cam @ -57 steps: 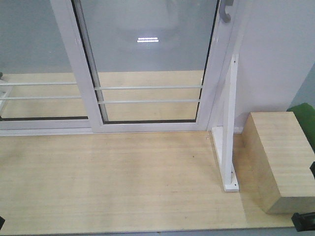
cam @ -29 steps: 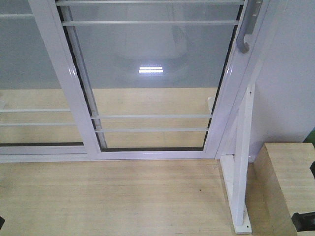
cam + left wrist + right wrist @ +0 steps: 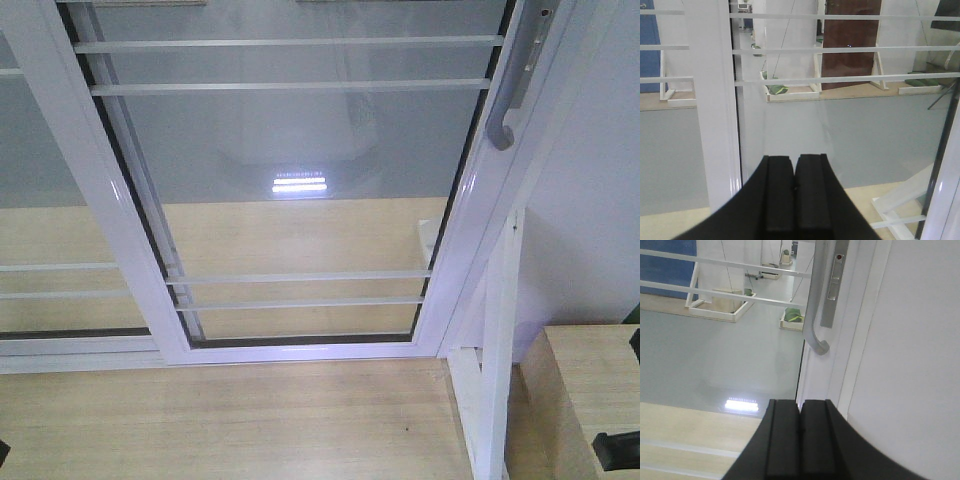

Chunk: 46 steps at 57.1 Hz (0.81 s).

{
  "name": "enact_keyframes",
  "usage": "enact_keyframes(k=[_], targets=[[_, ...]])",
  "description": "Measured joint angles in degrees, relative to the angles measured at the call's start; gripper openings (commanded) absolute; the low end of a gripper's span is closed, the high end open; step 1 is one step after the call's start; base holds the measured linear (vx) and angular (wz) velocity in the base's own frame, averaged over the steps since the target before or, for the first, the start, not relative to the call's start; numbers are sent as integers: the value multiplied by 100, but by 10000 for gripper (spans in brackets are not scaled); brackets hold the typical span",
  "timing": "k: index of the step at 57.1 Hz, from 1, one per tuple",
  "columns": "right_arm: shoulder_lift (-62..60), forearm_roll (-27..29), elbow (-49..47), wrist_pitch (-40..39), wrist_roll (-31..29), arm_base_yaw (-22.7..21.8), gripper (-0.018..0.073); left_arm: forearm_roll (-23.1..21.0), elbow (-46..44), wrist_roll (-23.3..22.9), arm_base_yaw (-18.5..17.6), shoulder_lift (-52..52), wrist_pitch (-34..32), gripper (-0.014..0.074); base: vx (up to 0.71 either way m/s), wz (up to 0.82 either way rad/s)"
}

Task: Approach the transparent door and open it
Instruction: 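Drive the base up close to the glass door and stop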

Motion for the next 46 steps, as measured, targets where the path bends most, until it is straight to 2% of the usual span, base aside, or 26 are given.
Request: enact_keyframes(k=[46], targets=[[52, 5, 11, -15, 0, -2, -1, 0, 7, 0, 4, 0, -1, -3, 4, 1]])
